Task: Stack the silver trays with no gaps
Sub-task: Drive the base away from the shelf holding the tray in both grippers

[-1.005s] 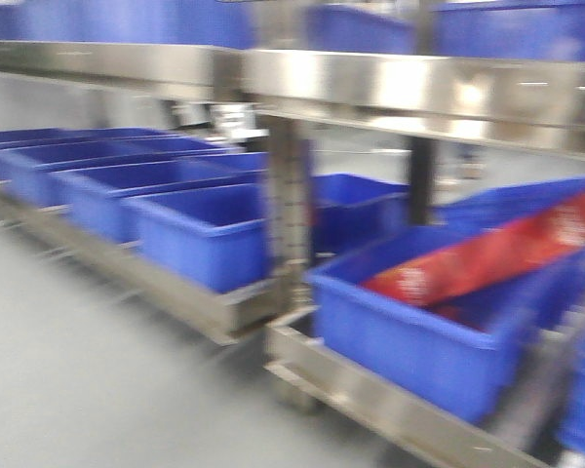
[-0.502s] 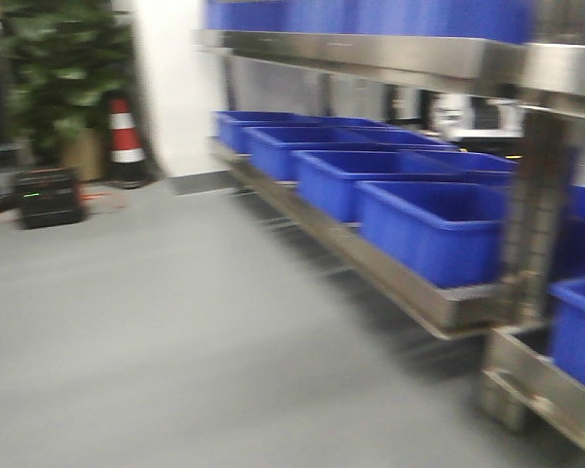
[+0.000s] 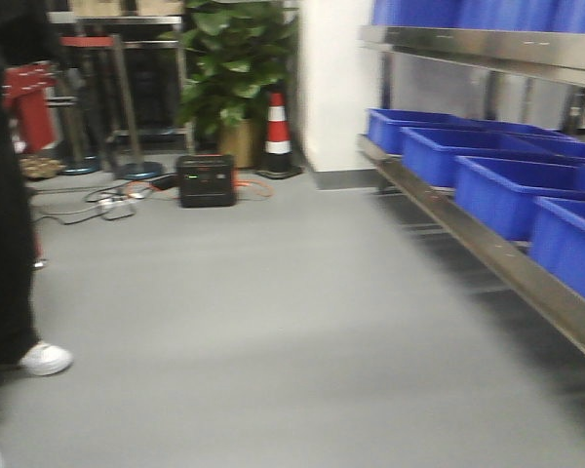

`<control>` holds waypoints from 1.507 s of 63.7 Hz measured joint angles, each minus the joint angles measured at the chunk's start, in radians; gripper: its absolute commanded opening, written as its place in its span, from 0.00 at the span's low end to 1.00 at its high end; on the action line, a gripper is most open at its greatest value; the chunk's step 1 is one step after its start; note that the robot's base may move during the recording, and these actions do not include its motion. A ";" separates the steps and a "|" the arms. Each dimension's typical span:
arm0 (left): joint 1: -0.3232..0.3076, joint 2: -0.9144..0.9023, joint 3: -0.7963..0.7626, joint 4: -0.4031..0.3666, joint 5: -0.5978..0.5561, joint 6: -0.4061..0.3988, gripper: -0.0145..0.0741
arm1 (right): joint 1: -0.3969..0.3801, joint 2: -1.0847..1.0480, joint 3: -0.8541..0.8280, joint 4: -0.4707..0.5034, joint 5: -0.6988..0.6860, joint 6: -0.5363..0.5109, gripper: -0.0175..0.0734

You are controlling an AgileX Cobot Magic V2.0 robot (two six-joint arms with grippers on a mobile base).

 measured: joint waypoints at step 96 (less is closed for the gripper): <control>0.000 -0.002 0.000 0.001 0.000 0.000 0.14 | 0.000 0.000 0.000 0.000 0.000 0.000 0.11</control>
